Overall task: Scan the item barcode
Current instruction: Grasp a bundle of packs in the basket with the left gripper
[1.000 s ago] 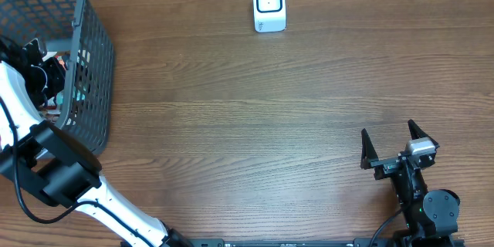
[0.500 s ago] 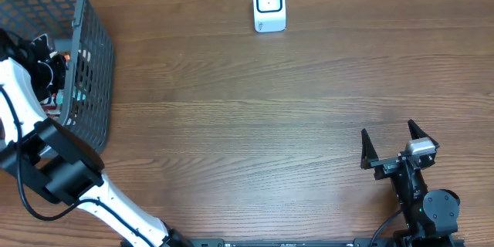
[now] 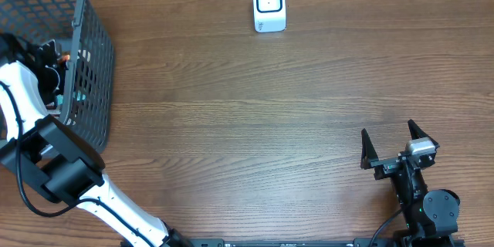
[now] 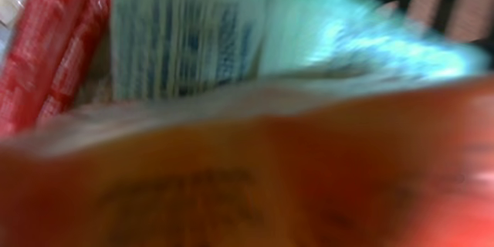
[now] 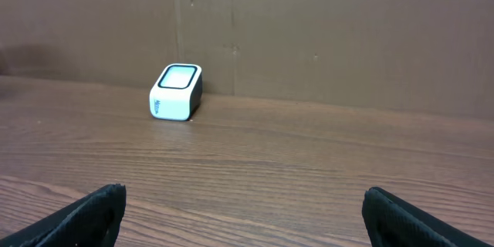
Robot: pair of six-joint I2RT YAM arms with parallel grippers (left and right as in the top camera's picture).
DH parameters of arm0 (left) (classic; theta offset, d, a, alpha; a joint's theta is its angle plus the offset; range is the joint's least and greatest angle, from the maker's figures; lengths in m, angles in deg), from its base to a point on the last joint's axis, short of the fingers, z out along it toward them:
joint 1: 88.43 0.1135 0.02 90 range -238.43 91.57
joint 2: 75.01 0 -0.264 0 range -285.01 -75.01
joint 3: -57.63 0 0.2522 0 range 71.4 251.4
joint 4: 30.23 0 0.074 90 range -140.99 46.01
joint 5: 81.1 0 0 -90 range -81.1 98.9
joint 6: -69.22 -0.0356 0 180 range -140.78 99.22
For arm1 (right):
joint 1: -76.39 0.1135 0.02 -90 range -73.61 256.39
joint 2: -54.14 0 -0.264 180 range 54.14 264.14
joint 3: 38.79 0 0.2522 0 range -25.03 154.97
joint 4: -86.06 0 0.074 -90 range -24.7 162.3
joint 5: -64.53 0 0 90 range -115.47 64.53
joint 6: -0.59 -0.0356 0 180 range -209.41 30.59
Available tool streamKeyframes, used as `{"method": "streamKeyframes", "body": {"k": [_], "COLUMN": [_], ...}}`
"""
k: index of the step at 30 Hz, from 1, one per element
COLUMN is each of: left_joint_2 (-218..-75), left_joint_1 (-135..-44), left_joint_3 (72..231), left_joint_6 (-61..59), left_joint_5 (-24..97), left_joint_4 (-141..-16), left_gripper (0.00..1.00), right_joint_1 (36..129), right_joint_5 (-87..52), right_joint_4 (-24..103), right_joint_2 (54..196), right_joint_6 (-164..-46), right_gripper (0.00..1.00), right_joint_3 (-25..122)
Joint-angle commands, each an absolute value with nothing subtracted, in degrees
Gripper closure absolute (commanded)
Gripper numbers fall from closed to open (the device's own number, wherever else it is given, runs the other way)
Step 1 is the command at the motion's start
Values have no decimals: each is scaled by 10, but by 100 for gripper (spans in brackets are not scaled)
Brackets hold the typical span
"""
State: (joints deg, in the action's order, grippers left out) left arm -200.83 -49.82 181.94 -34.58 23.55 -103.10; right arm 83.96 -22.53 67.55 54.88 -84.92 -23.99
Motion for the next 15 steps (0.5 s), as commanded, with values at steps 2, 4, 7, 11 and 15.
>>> {"method": "streamKeyframes", "body": {"k": [2,4,7,11,15], "left_joint_2": [-2013,-2013,-2013,-2013,-2010], "left_joint_1": [-504,-504,-504,-504,-503], "left_joint_3": [1783,1783,1784,1785,1804], "left_joint_6": [-357,-355,-356,-356,-356], "left_joint_5": [221,221,221,220,220], "left_joint_4": [-1008,-1002,-994,-992,-1003], "left_gripper": [12,19,31,39,46], "right_joint_1": [840,840,840,840,840], "right_joint_5": [-229,-229,-229,-229,-229], "right_joint_4": [677,677,677,677,677], "right_joint_2": [543,543,543,543,543], "right_joint_6": [-848,-849,-849,-848,-849], "right_gripper": [0,0,0,0,0], "right_joint_3": [-246,-246,-246,-246,-246]}}
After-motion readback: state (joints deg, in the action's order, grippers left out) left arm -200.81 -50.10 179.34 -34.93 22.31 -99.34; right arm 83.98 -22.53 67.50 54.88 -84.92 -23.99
